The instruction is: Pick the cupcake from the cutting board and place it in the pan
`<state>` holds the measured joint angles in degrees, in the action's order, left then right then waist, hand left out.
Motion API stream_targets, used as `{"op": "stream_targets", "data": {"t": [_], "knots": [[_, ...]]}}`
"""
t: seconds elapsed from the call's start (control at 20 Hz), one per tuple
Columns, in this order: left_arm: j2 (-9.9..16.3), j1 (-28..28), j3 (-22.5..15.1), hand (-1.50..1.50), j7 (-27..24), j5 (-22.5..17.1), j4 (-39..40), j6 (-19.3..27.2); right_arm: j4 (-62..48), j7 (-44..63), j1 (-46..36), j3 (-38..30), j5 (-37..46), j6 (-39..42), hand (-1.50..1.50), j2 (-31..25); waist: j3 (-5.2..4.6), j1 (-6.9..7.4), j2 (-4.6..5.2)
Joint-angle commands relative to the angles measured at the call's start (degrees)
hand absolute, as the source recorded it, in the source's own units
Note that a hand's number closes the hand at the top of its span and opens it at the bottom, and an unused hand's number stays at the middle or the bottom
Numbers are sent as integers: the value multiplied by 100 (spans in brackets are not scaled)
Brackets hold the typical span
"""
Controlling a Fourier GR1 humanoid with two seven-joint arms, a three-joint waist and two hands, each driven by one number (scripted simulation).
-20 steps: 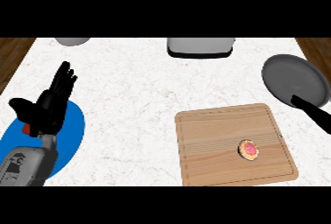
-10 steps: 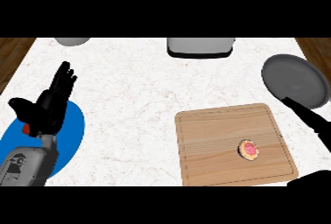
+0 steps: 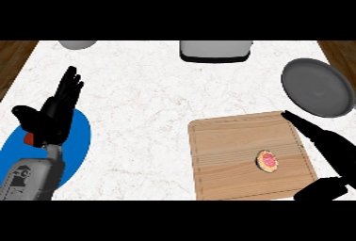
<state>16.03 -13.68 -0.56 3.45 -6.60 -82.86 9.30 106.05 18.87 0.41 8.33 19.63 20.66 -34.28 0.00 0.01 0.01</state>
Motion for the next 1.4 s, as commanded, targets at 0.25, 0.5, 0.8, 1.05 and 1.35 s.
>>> {"op": "stream_targets", "data": {"t": [0.25,0.5,0.8,1.05,1.35], "knots": [[-268,-442,182,0,44,275,416,-34,77,301,-157,206,768,468,-150,615,-1,-26,0],[-155,-94,241,0,78,173,-23,-237,-662,254,-328,601,1663,409,-150,528,0,13,3],[8,151,494,0,392,51,-466,-515,-502,726,-495,563,1815,995,-150,872,0,13,-7],[-347,102,408,0,218,373,-345,-322,-693,363,-248,404,2078,1023,-150,1105,0,-4,-5],[-397,-131,544,0,-258,472,464,-513,-1591,10,-757,453,2628,948,-150,1289,0,-6,2]]}}
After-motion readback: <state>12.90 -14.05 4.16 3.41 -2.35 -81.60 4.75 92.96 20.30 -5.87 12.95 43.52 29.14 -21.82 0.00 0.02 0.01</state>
